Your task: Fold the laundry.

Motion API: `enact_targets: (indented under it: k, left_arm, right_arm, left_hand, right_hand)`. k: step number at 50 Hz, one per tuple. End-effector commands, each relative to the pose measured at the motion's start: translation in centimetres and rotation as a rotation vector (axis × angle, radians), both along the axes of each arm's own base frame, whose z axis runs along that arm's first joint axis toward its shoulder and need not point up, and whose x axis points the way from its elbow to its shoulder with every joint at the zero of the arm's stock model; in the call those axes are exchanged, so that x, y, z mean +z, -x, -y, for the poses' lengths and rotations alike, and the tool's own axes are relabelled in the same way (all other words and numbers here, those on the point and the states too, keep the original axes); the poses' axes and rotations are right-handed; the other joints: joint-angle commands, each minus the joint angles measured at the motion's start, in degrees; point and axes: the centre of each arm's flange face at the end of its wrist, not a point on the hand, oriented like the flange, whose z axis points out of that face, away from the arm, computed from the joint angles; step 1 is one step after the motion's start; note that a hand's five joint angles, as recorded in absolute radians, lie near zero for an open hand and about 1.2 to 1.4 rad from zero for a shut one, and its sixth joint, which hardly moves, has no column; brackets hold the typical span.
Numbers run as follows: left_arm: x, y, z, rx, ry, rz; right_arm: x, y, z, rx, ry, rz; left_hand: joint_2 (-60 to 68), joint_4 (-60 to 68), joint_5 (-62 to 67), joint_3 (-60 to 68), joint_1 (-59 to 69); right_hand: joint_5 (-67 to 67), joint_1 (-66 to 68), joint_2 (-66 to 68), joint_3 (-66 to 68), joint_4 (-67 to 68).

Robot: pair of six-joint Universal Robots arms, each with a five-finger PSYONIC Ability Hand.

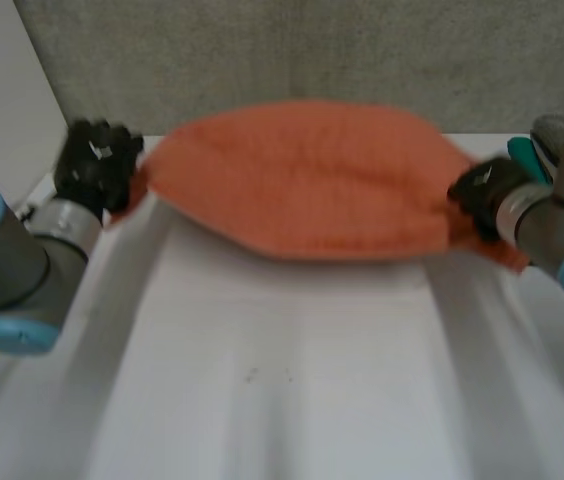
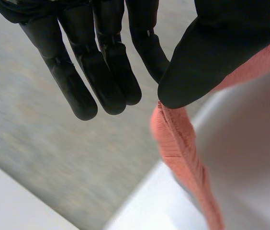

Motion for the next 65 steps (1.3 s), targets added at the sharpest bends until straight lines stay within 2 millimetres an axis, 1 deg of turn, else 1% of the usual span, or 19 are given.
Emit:
enact_targets:
  k: [1, 4, 6, 7, 8, 11, 14, 22, 26, 34, 45, 49, 51, 53, 57, 59, 61, 62, 65]
  left_arm:
    - [-5.7, 1.2, -2.4, -0.063, -0.162, 0.052]
    - [-6.3, 1.3, -2.6, -0.065, -0.178, 0.057]
    - [-6.1, 1.2, -2.5, -0.060, -0.176, 0.055]
    - [-6.0, 1.2, -2.6, -0.060, -0.175, 0.053]
    - [-5.4, 1.1, -2.6, -0.059, -0.162, 0.046]
    - [-4.2, 0.9, -2.6, -0.055, -0.134, 0.033]
    - [-3.3, 0.8, -2.8, -0.053, -0.114, 0.026]
    - [-2.6, 0.5, -3.3, -0.054, -0.130, -0.012]
    - [-2.8, 0.5, -3.4, -0.054, -0.157, -0.044]
    - [-3.2, 0.4, -3.3, -0.053, -0.170, -0.050]
    - [-3.6, -0.2, -3.1, -0.034, -0.186, -0.048]
    - [-3.7, -0.4, -3.0, -0.028, -0.189, -0.048]
    - [-3.7, -0.5, -3.0, -0.026, -0.194, -0.045]
    - [-3.9, -0.5, -3.2, -0.027, -0.203, -0.041]
    - [-2.8, -0.6, -3.8, -0.025, -0.209, -0.032]
    - [-0.2, -1.0, -4.6, -0.021, -0.179, -0.040]
    - [1.4, -1.4, -5.3, -0.017, -0.163, -0.044]
    - [3.1, -1.7, -6.0, -0.013, -0.144, -0.046]
    - [5.8, -2.2, -7.1, -0.007, -0.103, -0.056]
  right_arm:
    - [-6.6, -0.2, 0.2, -0.048, -0.207, 0.080]
    - [-7.2, 0.2, 0.7, -0.084, -0.224, 0.182]
    - [-7.4, 0.6, 0.6, -0.098, -0.241, 0.224]
    - [-7.3, 0.8, 0.3, -0.102, -0.248, 0.257]
    - [-7.1, 1.0, 0.1, -0.104, -0.249, 0.274]
    - [-5.7, 2.3, -0.2, -0.125, -0.234, 0.331]
    - [-4.8, 3.7, -0.7, -0.153, -0.231, 0.360]
    - [-3.7, 7.1, -3.8, -0.237, -0.263, 0.411]
    - [-4.3, 8.0, -5.1, -0.254, -0.259, 0.421]
    - [-5.5, 8.5, -4.7, -0.275, -0.199, 0.492]
    - [-8.7, 8.1, -2.4, -0.332, -0.309, 0.619]
    - [-9.7, 8.2, -1.7, -0.345, -0.318, 0.615]
    - [-10.0, 8.2, -1.2, -0.349, -0.314, 0.612]
    - [-9.8, 8.3, -0.9, -0.347, -0.298, 0.614]
    - [-8.2, 8.2, -0.4, -0.315, -0.235, 0.599]
    - [-4.6, 8.0, -0.4, -0.255, -0.128, 0.554]
    - [-1.5, 8.1, -0.9, -0.212, -0.040, 0.505]
    - [1.0, 8.1, -1.8, -0.176, 0.026, 0.443]
    - [4.5, 8.2, -3.2, -0.132, 0.114, 0.344]
  left_hand:
    - [11.4, 11.3, 12.3, 11.6, 15.6]
    - [11.4, 11.3, 12.3, 11.6, 15.6]
    - [11.4, 11.3, 12.3, 11.6, 15.6]
    - [11.4, 11.3, 12.3, 11.6, 15.6]
    - [11.4, 11.3, 12.3, 11.6, 15.6]
    - [11.4, 11.3, 12.3, 11.6, 15.6]
    - [11.4, 11.3, 12.3, 11.6, 15.6]
    - [11.4, 11.3, 12.3, 11.6, 15.6]
    - [11.4, 11.3, 12.3, 11.6, 15.6]
    - [11.4, 11.3, 12.3, 11.6, 15.6]
    - [11.4, 11.3, 12.3, 11.6, 15.6]
    - [11.4, 11.3, 12.3, 11.6, 15.6]
    - [11.4, 11.3, 12.3, 11.6, 15.6]
    - [11.4, 11.3, 12.3, 11.6, 15.6]
    - [11.4, 11.3, 12.3, 11.6, 15.6]
    - [11.4, 11.3, 12.3, 11.6, 15.6]
    - [11.4, 11.3, 12.3, 11.6, 15.6]
    - [11.4, 11.3, 12.3, 11.6, 15.6]
    - [11.4, 11.3, 12.3, 11.6, 15.6]
  right_hand:
    - [12.2, 17.3, 13.2, 11.8, 11.4]
    - [12.2, 17.3, 13.2, 11.8, 11.4]
    - [-4.3, 0.8, -3.3, -4.6, -5.1]
    - [-23.7, -18.6, -22.7, -24.1, -24.5]
    - [-29.7, -24.7, -28.8, -30.1, -30.5]
    - [-39.8, -34.8, -38.9, -40.2, -40.6]
    - [-42.4, -37.3, -41.4, -42.8, -43.2]
    - [-32.8, -27.8, -31.9, -33.2, -33.6]
    - [-32.5, -27.4, -31.5, -32.8, -33.3]
    - [-33.8, -28.8, -32.9, -34.2, -34.6]
    - [-31.6, -26.6, -30.7, -32.0, -32.4]
    - [-17.0, -12.0, -16.1, -17.4, -17.8]
    - [7.1, 12.2, 8.1, 6.8, 6.3]
    - [12.2, 17.3, 13.2, 11.8, 11.4]
    - [12.2, 17.3, 13.2, 11.8, 11.4]
    - [12.2, 17.3, 13.2, 11.8, 11.4]
    - [12.2, 17.3, 13.2, 11.8, 11.4]
    - [12.2, 17.3, 13.2, 11.8, 11.4]
    - [12.2, 17.3, 13.2, 11.8, 11.4]
